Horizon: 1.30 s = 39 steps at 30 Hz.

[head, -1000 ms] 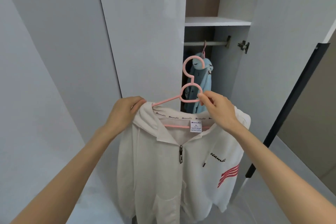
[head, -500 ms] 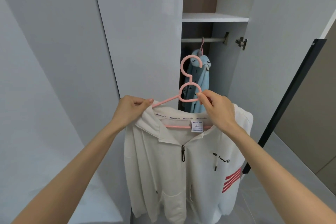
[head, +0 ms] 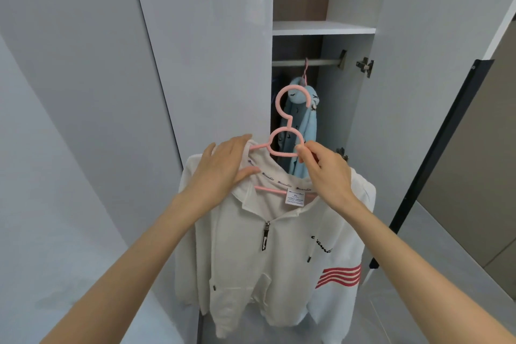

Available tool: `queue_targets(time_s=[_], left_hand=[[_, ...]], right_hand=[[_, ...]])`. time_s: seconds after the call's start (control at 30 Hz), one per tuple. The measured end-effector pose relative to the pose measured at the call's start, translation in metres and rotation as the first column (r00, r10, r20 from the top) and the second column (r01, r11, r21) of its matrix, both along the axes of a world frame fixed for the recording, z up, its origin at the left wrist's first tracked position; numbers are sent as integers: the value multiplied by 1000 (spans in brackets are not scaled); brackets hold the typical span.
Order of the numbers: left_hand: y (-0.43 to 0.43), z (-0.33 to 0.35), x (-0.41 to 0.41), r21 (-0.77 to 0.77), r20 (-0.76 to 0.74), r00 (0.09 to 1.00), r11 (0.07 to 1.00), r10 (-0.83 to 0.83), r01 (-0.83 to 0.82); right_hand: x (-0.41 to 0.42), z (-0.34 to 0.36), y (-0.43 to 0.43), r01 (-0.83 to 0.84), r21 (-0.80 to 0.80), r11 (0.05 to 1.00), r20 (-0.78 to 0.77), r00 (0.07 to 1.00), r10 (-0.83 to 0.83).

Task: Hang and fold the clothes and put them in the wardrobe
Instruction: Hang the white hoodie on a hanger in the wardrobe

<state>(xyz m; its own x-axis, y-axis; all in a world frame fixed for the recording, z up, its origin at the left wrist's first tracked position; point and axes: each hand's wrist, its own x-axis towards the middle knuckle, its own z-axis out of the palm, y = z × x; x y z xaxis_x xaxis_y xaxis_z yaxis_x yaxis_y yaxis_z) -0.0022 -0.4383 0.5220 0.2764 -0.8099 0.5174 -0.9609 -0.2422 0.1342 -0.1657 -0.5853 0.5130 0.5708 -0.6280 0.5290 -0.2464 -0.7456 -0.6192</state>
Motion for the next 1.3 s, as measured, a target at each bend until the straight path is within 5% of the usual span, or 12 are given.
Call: queue_targets(time_s=[0.13, 0.3, 0.63, 0.8, 0.93, 1.07, 1.3], left_hand=[[-8, 2, 1, -55, 229, 973, 998, 37, -25], [-12, -4, 3, -52, 141, 982, 991, 128, -122], [-21, -8, -9, 34, 56, 984, 985, 168, -170], [-20, -10, -6, 0, -159, 987, 1000, 19, -19], [-20, -15, 10, -63, 49, 979, 978, 200, -197], [-22, -19, 14, -31, 262, 951, 986, 167, -164], [-35, -24, 4, 5, -43, 992, 993, 122, -122]], right_hand=[[1, 4, -2, -83, -48, 995, 69, 994, 86], [-4, 2, -21, -126, -161, 979, -74, 991, 115], [1, -4, -32, -150, -147, 978, -208, 971, 117], [13, -9, -33, -100, 24, 995, -81, 991, 102], [12, -14, -35, -43, 2, 999, -58, 997, 43], [10, -6, -31, 0, -116, 993, -127, 992, -15], [8, -20, -38, 116, -233, 966, -164, 974, -156]])
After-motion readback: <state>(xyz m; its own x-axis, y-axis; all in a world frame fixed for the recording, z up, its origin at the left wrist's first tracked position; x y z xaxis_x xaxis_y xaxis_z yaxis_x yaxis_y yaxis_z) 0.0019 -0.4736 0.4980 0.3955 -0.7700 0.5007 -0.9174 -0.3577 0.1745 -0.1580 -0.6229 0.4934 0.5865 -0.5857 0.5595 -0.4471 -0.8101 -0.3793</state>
